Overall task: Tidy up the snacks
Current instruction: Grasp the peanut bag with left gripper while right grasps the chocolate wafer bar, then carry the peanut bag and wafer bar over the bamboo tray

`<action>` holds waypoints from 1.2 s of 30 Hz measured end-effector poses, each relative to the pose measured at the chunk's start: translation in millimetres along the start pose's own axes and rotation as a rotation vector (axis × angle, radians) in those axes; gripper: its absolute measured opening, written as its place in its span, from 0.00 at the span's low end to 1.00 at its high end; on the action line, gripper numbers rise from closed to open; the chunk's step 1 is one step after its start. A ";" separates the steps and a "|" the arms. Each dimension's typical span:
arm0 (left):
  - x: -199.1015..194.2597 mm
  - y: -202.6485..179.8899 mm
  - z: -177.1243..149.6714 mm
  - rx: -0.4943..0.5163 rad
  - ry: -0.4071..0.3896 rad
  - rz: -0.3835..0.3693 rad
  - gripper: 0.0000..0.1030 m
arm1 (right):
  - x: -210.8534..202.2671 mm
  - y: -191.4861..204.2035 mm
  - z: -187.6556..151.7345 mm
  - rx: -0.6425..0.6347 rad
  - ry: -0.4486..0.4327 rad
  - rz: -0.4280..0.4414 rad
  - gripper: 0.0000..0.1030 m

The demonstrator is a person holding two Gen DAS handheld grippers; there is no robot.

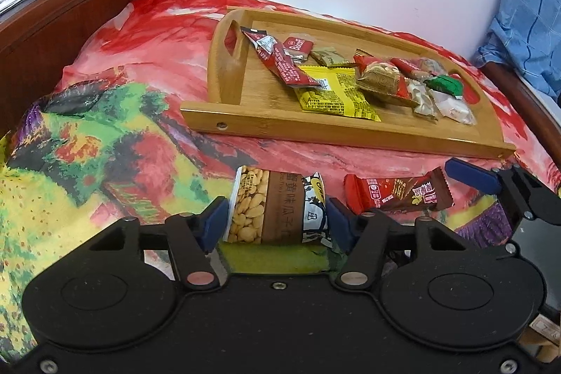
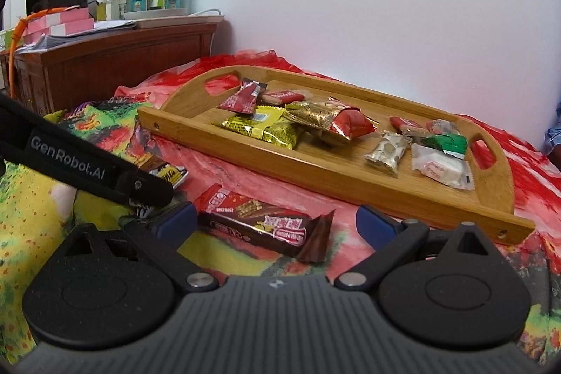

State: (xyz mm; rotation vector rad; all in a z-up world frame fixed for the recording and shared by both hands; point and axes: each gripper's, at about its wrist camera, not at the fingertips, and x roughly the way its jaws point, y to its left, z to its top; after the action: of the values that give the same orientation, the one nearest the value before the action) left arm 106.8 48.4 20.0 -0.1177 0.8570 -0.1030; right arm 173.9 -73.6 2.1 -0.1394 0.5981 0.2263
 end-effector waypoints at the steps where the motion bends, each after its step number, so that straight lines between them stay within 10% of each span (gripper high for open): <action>1: -0.1 0.2 0.2 -0.001 0.000 -0.001 0.57 | 0.3 0.2 0.6 0.003 -0.002 0.002 0.98; 10: -1.3 -1.0 0.8 -0.004 0.000 0.008 0.56 | 1.8 1.6 2.5 0.024 0.018 0.043 0.59; 23: -7.6 -10.7 9.3 0.001 -0.015 0.004 0.54 | -20.8 -23.0 5.6 0.156 0.003 -0.063 0.53; 26: -9.6 -15.4 11.7 0.003 -0.019 -0.004 0.54 | -24.7 -34.3 7.6 0.209 0.007 -0.110 0.28; 33: -13.1 -27.4 15.4 0.025 -0.032 -0.015 0.54 | -28.8 -54.2 7.7 0.281 0.009 -0.132 0.30; 36: -12.8 -31.4 15.6 0.034 -0.034 -0.012 0.54 | -31.8 -55.8 5.6 0.289 0.015 -0.123 0.51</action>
State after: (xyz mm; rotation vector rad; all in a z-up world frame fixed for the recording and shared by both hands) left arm 108.9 20.1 44.2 -0.0928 0.8203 -0.1264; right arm 165.4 -131.8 28.5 0.1014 0.6281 0.0186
